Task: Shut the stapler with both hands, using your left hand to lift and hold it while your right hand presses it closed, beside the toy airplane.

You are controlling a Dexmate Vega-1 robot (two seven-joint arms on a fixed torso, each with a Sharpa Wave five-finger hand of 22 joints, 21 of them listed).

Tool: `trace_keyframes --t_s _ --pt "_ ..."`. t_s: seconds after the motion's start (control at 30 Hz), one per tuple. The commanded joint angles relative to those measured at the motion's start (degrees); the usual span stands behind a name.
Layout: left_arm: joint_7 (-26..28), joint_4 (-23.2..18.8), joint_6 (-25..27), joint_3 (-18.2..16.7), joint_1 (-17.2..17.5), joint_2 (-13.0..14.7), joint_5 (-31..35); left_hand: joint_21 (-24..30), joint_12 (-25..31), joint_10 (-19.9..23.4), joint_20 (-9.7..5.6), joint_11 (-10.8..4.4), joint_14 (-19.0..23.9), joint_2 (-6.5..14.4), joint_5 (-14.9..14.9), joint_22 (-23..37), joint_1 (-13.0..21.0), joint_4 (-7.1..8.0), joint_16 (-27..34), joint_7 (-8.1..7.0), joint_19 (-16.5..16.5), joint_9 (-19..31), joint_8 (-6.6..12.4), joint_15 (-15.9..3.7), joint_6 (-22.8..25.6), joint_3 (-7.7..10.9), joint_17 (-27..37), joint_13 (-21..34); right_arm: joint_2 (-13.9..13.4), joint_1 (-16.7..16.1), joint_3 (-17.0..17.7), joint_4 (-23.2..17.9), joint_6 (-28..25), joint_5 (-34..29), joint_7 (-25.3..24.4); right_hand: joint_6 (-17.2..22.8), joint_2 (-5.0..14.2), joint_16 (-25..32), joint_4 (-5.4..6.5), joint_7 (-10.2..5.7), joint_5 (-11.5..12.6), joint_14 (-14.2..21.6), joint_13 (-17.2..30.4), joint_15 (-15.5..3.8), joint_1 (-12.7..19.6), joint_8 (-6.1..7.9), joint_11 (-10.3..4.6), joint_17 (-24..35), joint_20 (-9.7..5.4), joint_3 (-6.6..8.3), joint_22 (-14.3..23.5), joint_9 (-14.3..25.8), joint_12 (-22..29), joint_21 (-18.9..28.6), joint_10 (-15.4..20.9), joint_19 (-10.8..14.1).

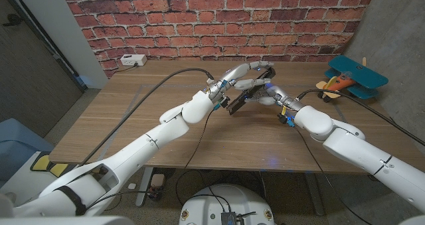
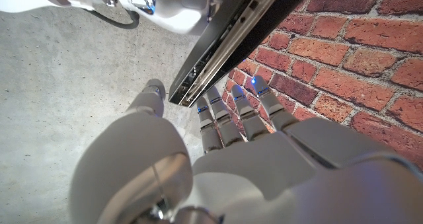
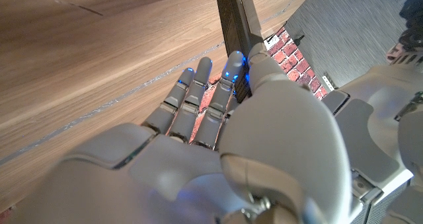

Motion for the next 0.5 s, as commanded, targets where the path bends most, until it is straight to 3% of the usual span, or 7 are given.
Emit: trace_keyframes --t_s 0.03,0.13,0.2,0.3,0.5 --pt "-0.5 1.8 -0.7 0.6 -1.2 -0.4 -0.1 -0.4 0.3 0.3 -0.20 0.17 0.2 -0.3 0.0 0.2 0.3 0.01 0.3 0.11 0.4 0.1 0.07 -7.09 0.5 -0.31 0.2 0.1 0.2 0.7 -0.7 0.2 -0.7 -0.7 0.6 6.9 2.23 -0.4 1.61 -0.67 0.2 0.5 0.1 -10.12 1.6 0.27 -0.76 0.2 -1.03 1.85 0.1 0.2 0.4 0.3 0.8 -0.3" --pt "0.1 2.6 -1.4 0.6 -1.2 -0.9 -0.6 -0.4 0.3 0.3 -0.17 0.19 0.2 -0.2 0.0 0.2 0.6 -0.10 0.4 0.18 0.6 0.0 0.15 -7.04 0.8 -0.27 0.3 0.1 0.4 1.1 -1.0 0.3 -0.8 -0.9 0.7 6.9 2.20 -0.5 1.60 -0.75 0.2 0.5 0.0 -10.12 1.6 0.22 -0.74 0.2 -1.01 1.82 0.1 0.2 0.4 0.4 0.8 -0.3" --pt "0.5 3.0 -1.6 0.5 -1.2 -1.1 -0.7 -0.8 1.1 2.2 -0.67 0.53 1.2 1.6 0.0 0.2 2.3 -0.43 0.9 1.04 1.1 -0.1 0.58 -7.35 2.3 0.52 0.3 0.0 0.4 1.2 -1.2 0.4 -0.9 -1.2 0.7 7.0 2.22 -0.6 1.61 -0.77 0.2 0.5 0.1 -10.12 1.6 0.19 -0.78 0.2 -1.02 1.82 0.1 0.2 0.4 0.5 0.7 -0.3" --pt "0.7 3.3 -1.7 0.5 -1.2 -1.3 -0.7 -1.0 1.5 3.4 -0.76 0.45 1.6 2.1 -0.2 0.2 2.7 -0.37 1.2 1.28 1.3 -0.1 0.94 -7.51 3.6 0.49 0.4 0.0 0.5 1.5 -1.4 0.4 -0.9 -1.3 0.9 7.0 2.21 -0.6 1.62 -0.72 0.2 0.5 0.1 -10.12 1.5 0.15 -0.75 0.2 -1.05 1.79 0.1 0.1 0.4 0.5 0.7 -0.4" --pt "0.8 3.9 -2.0 0.7 -1.5 -1.5 -0.7 -1.3 1.9 4.5 -1.19 0.08 2.6 2.5 -0.4 0.2 3.6 -0.58 1.8 0.73 1.7 -0.2 1.27 -8.11 5.1 0.46 0.4 -0.1 0.7 1.8 -1.7 0.5 -1.1 -1.9 0.9 7.0 2.18 -0.8 1.61 -0.70 0.2 0.6 0.2 -10.12 1.5 -0.01 -0.80 0.4 -1.00 1.74 0.1 0.1 0.4 0.7 0.7 -0.4"
